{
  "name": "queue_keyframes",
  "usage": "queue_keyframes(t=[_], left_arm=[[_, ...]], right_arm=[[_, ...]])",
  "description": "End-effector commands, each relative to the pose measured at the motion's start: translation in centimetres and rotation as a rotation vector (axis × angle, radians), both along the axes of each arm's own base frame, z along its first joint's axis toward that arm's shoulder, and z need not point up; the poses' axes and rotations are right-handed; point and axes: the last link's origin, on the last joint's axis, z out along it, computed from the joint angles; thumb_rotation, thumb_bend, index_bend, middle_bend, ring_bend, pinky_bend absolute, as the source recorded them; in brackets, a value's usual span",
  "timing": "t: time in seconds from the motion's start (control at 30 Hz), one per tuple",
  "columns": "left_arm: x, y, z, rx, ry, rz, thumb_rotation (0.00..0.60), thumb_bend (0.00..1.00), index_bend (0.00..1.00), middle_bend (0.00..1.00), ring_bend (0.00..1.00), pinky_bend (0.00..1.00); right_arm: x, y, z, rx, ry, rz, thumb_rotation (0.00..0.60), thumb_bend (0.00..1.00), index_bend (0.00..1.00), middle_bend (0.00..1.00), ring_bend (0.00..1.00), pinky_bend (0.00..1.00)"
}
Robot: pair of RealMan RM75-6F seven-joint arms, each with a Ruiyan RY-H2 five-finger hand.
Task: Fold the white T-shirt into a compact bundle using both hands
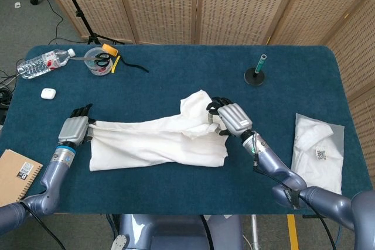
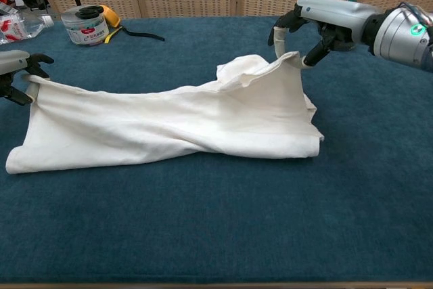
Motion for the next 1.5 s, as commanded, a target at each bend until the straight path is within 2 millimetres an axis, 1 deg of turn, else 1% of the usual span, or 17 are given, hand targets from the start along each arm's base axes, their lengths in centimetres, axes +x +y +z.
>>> queue_keyframes(t=[0.03, 0.13, 0.17, 0.2, 0.23, 0.3, 0.33, 0.5, 0.57, 0.67, 0.8, 0.87, 0.97, 1.1, 1.27, 1.5], left_arm=[[-0.1, 0.3, -0.4, 0.010, 0.013, 0.002, 0.600, 0.67, 0.75, 0.00, 0.00, 0.00], [-0.2, 0.5, -0.7, 0.016, 0.025, 0.005, 0.600, 0.66, 0.73, 0.00, 0.00, 0.00], [-0.2, 0.5, -0.8, 0.020, 0.033, 0.004, 0.600, 0.66, 0.69, 0.00, 0.00, 0.00], [-0.4, 0.5, -0.9, 0.018, 0.048, 0.006, 0.600, 0.65, 0.56, 0.00, 0.00, 0.00], [-0.6, 0.3, -1.2, -0.003, 0.065, 0.011, 0.600, 0.63, 0.36, 0.00, 0.00, 0.00], [-0.5, 0.5, -1.2, -0.001, 0.064, 0.017, 0.600, 0.59, 0.08, 0.00, 0.00, 0.00], [-0.5, 0.6, -1.2, 0.009, 0.064, 0.014, 0.600, 0.57, 0.01, 0.00, 0.00, 0.00], [-0.3, 0.5, -0.4, 0.059, 0.049, -0.019, 0.600, 0.45, 0.00, 0.00, 0.00, 0.00], [-0.2, 0.4, 0.1, 0.082, 0.045, -0.037, 0.600, 0.43, 0.00, 0.00, 0.00, 0.00], [0.3, 0.2, 1.6, 0.140, 0.030, -0.078, 0.600, 0.42, 0.00, 0.00, 0.00, 0.00], [0.7, -0.6, 4.3, 0.207, -0.003, -0.107, 0.600, 0.42, 0.00, 0.00, 0.00, 0.00], [0.7, -0.9, 5.2, 0.220, -0.013, -0.112, 0.600, 0.42, 0.00, 0.00, 0.00, 0.00], [0.7, -1.6, 7.1, 0.245, -0.019, -0.117, 0.600, 0.42, 0.00, 0.00, 0.00, 0.00], [0.4, -2.4, 8.7, 0.264, -0.013, -0.121, 0.600, 0.42, 0.00, 0.00, 0.00, 0.00], [-0.3, -3.2, 9.4, 0.263, 0.013, -0.111, 0.600, 0.42, 0.00, 0.00, 0.00, 0.00], [-1.3, -3.8, 9.8, 0.259, 0.005, -0.078, 0.600, 0.42, 0.00, 0.00, 0.00, 0.00]], right_arm=[[0.0, -0.4, -0.2, 0.000, 0.004, -0.009, 0.600, 0.67, 0.68, 0.30, 0.14, 0.15], [-0.2, -0.7, -0.4, -0.002, 0.009, -0.017, 0.600, 0.67, 0.68, 0.30, 0.14, 0.15], [-0.2, -0.7, -0.4, -0.002, 0.011, -0.018, 0.600, 0.67, 0.68, 0.30, 0.14, 0.15], [-0.3, -0.8, -0.5, -0.002, 0.014, -0.020, 0.600, 0.67, 0.68, 0.30, 0.14, 0.15], [-0.3, -0.9, -0.6, -0.003, 0.016, -0.021, 0.600, 0.67, 0.68, 0.30, 0.14, 0.15], [-0.4, -1.0, -0.6, -0.004, 0.015, -0.024, 0.600, 0.67, 0.68, 0.30, 0.14, 0.15], [-0.4, -1.0, -0.7, -0.003, 0.016, -0.025, 0.600, 0.67, 0.68, 0.30, 0.14, 0.15], [-0.4, -1.2, -0.7, -0.008, 0.020, -0.022, 0.600, 0.67, 0.68, 0.30, 0.14, 0.15], [-0.3, -1.3, -0.6, -0.010, 0.017, -0.022, 0.600, 0.67, 0.68, 0.30, 0.14, 0.15], [-0.1, -1.6, -0.5, -0.017, 0.018, -0.019, 0.600, 0.67, 0.68, 0.30, 0.14, 0.15], [0.5, -2.3, -0.5, -0.030, 0.016, -0.026, 0.600, 0.67, 0.68, 0.30, 0.14, 0.15], [0.7, -2.6, -0.5, -0.032, 0.015, -0.033, 0.600, 0.67, 0.68, 0.30, 0.14, 0.15], [1.1, -3.3, -0.7, -0.043, 0.030, -0.038, 0.600, 0.67, 0.68, 0.30, 0.14, 0.15], [1.5, -4.4, -1.1, -0.060, 0.048, -0.055, 0.600, 0.67, 0.68, 0.30, 0.14, 0.15], [2.2, -5.6, -1.8, -0.075, 0.056, -0.079, 0.600, 0.67, 0.68, 0.30, 0.14, 0.15], [4.0, -7.0, -3.1, -0.085, 0.065, -0.086, 0.600, 0.67, 0.68, 0.30, 0.14, 0.15]])
